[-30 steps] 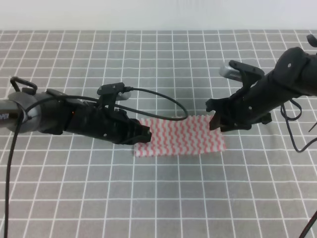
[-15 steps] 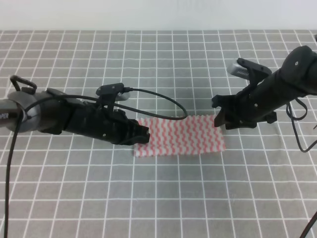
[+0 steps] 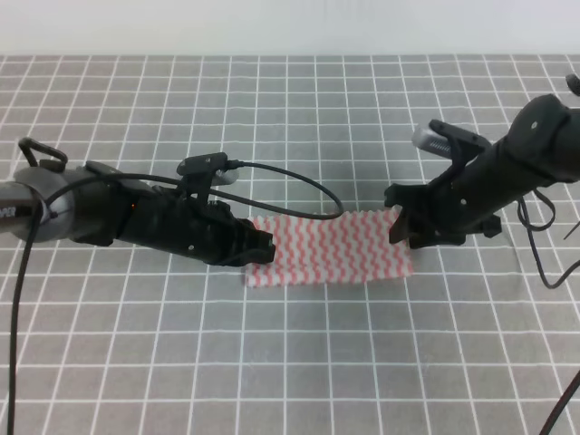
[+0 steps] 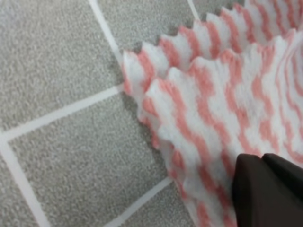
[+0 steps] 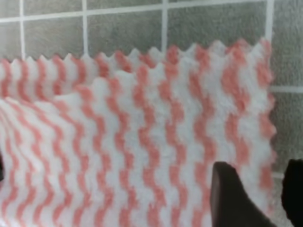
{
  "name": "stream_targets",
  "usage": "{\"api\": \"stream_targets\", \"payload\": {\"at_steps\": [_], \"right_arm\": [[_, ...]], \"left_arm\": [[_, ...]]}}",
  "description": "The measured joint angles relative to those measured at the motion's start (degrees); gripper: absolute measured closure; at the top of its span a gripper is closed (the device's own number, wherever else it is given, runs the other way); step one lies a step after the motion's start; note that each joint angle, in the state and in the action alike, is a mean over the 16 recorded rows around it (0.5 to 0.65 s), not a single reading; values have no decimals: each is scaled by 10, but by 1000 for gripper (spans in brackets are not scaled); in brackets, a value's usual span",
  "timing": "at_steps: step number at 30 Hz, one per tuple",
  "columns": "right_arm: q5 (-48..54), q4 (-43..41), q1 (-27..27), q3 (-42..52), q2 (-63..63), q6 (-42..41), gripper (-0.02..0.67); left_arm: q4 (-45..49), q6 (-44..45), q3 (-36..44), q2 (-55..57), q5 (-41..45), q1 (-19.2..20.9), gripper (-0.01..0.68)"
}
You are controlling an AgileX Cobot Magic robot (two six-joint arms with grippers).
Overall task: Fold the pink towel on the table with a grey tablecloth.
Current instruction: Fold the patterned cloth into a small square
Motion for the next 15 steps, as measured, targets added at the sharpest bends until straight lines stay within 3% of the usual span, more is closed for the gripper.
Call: {"api": "stream_targets", "payload": {"at_steps": [15], "right_arm": [[-1, 26, 0, 0, 22, -2, 428]], "left_arm": [[0, 0, 0, 0, 2, 0, 673]]}}
